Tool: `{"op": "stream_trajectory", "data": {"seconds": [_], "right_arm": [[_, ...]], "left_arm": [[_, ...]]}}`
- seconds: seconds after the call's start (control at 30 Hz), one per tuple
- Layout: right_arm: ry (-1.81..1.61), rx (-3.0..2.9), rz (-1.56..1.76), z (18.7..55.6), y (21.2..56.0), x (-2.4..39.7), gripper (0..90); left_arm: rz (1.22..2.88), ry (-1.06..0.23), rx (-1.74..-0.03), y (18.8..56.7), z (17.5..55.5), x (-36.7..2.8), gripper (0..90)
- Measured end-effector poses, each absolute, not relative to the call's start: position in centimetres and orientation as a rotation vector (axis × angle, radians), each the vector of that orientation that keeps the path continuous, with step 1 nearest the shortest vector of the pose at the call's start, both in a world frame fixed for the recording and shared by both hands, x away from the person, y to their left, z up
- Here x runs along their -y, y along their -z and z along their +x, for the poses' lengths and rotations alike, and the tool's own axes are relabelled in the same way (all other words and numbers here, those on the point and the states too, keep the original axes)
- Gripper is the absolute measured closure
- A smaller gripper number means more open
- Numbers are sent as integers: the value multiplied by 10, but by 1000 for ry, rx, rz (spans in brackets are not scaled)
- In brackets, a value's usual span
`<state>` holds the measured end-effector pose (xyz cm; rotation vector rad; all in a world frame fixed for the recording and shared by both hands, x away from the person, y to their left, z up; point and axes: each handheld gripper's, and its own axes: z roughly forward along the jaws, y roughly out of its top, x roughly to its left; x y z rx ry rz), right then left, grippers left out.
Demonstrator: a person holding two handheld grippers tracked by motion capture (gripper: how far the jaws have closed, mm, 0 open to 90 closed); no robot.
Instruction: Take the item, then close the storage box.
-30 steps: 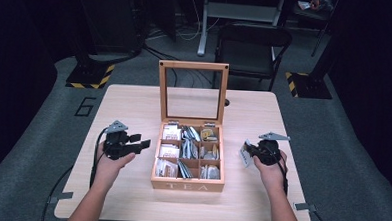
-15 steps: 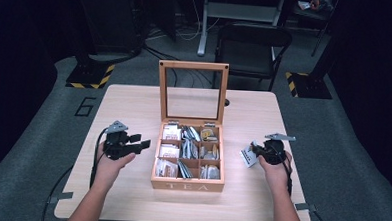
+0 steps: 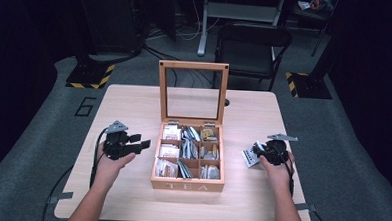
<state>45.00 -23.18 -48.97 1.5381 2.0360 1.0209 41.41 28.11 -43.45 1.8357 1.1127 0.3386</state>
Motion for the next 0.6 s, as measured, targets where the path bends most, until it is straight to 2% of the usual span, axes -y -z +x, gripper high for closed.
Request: {"op": "stream_trajectory", "data": {"seconds": [0.17,0.6], "right_arm": [[-961,-2005,1517,449,485,229,510],[-993,-2054,1444,445,470,216,513]], "left_arm": [[1842,-338,-1106,434,414,-281,463],[1842,-338,-1106,434,414,-281,463]]}}
